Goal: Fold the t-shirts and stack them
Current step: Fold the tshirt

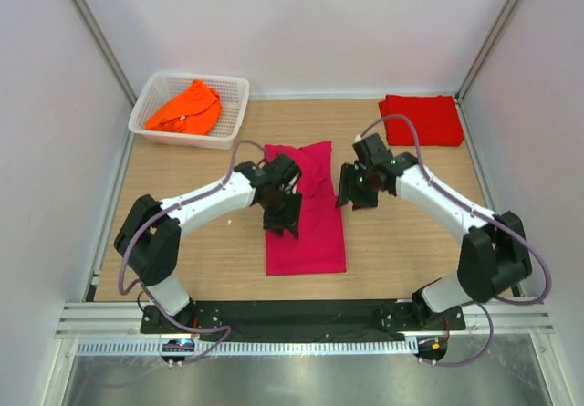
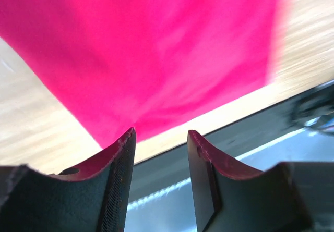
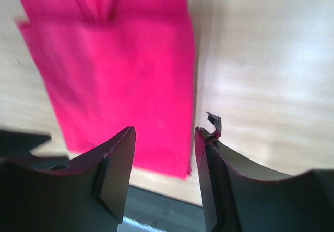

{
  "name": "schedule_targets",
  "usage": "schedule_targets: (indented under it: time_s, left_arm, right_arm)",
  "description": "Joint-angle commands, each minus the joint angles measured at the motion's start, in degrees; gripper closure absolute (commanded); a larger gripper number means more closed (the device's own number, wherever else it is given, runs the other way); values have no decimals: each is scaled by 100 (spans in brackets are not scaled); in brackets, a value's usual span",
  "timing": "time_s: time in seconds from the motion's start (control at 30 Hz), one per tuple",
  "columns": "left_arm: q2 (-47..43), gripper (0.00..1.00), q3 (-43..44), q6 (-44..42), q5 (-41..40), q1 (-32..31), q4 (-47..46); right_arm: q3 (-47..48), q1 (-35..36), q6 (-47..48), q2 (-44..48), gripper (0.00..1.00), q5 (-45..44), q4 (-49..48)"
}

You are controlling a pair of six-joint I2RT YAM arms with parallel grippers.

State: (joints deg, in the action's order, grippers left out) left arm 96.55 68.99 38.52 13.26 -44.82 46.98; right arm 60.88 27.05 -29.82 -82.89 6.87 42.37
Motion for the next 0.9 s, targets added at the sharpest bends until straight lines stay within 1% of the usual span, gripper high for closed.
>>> schedule_targets:
  time_s: [0.0, 0.03, 0.07, 0.1, 0.13, 0.17, 0.2, 0.23, 0.27, 0.3, 0.37, 0.4, 0.47, 0.5, 0.57, 0.7, 0.8, 0.87]
  left_arm:
    - [-58, 55, 1262, -546, -491, 350, 303]
    - [29, 55, 1449, -617, -491, 586, 285]
    - [300, 57, 1642, -688, -395, 745, 268]
    - [451, 59, 1887, -732, -307, 886, 259]
    - [652, 60, 2308, -810, -236, 1018, 259]
    - [820, 61, 2538, -855, -157, 1271, 241]
    - [1161, 62, 2723, -864, -78, 1361, 163]
    - [1321, 63, 3099, -881, 1, 1466, 110]
    - [1461, 64, 3242, -873, 80, 1624, 40]
    - [1750, 65, 3339, -873, 272, 1695, -257]
    - [2006, 66, 3533, -768, 484, 1862, -583]
    - [2234, 66, 3594, -724, 642, 1897, -698]
    - [2464, 67, 3709, -601, 730, 1959, -1015]
    - [2561, 68, 3718, -566, 757, 1977, -1120]
    - [2807, 68, 3718, -504, 845, 1986, -1402]
    - [3211, 68, 3753, -364, 661, 2082, -1517]
    - [3519, 71, 3893, -284, 582, 2223, -1184]
    - [3660, 71, 3894, -275, 485, 2337, -929]
  right_arm:
    - [1115, -349, 117, -847, 44, -73, -334]
    - [1362, -410, 143, -1051, 44, -37, -378]
    - [1600, -454, 178, -1271, 44, -28, -396]
    - [2081, -559, 179, -1717, 44, 7, -405]
    - [2320, -621, 187, -1930, 44, 111, -422]
    - [2566, -674, 170, -2159, 44, 121, -423]
    - [2987, -727, 170, -2335, 44, 112, -449]
    - [3174, -745, 179, -2693, 44, 112, -536]
    - [3332, -762, 170, -2836, 45, 130, -632]
    - [3525, -815, 135, -2968, 50, 165, -755]
    - [3658, -876, -57, -3346, 61, 392, -1186]
    - [3807, -903, -120, -3495, 72, 481, -1292]
    - [4001, -921, -208, -3873, 83, 630, -1433]
    - [4158, -912, -260, -3971, 89, 796, -1451]
    - [4186, -929, -331, -4190, 93, 947, -1652]
    - [4143, -999, -384, -4490, 97, 982, -1680]
    - [4002, -1096, -323, -4630, 97, 974, -1619]
    - [4019, -1175, -235, -4727, 98, 930, -1461]
